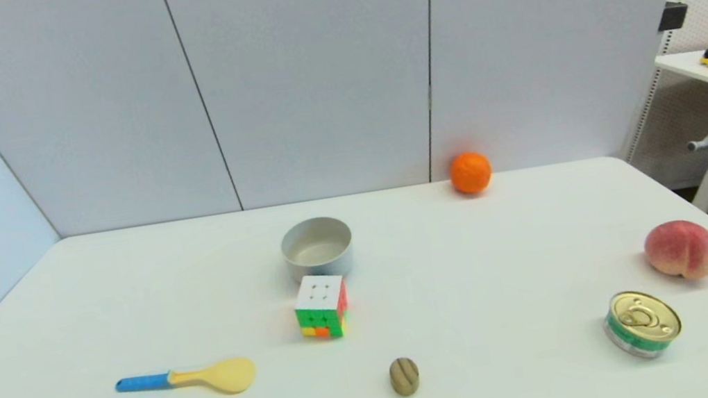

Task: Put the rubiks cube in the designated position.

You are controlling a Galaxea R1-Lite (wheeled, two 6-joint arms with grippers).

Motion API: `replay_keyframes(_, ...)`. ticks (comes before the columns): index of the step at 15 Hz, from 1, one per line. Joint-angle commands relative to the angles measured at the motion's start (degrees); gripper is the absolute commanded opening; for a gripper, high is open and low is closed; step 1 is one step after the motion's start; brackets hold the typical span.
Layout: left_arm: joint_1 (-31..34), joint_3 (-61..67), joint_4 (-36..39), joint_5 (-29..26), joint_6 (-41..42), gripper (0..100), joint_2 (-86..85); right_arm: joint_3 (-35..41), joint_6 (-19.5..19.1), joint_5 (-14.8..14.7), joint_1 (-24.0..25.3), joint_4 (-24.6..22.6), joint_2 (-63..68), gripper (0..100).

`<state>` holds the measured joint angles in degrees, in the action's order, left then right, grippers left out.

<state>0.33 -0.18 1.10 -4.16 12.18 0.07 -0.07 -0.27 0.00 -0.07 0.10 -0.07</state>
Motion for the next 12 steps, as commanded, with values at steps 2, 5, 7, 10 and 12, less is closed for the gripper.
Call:
replay_keyframes(2, 0.02, 0.18, -1.54, 2.14, -7.96, 100, 0.01, -0.01, -0.08, 0.00, 0.07, -0.01, 0.07, 100)
replay_keyframes(5, 0.02, 0.18, -1.45, 2.84, -9.37, 100, 0.01, -0.01, -0.08, 0.00, 0.07, -0.01, 0.07, 100)
replay_keyframes(7, 0.02, 0.18, -1.45, 2.93, -9.37, 100, 0.01, -0.01, 0.00, 0.00, 0.07, -0.01, 0.07, 100)
replay_keyframes(10, 0.02, 0.18, -1.45, 2.93, -9.45, 100, 0.01, -0.01, 0.00, 0.00, 0.07, -0.01, 0.07, 100)
replay_keyframes(12, 0.02, 0.18, -1.45, 2.93, -9.45, 100, -0.07, -0.01, -0.17, 0.09, -0.01, -0.01, 0.07, 100)
